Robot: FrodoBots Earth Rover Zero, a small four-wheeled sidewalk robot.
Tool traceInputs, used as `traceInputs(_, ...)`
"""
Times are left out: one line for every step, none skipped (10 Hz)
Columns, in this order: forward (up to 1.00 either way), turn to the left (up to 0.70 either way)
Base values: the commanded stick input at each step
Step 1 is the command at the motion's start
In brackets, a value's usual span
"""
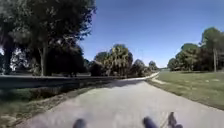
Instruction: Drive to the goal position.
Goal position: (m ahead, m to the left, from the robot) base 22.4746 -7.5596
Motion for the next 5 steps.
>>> traceInputs(0.7, 0.0)
traceInputs(0.7, 0.0)
traceInputs(0.7, 0.0)
traceInputs(0.7, 0.0)
traceInputs(0.7, 0.0)
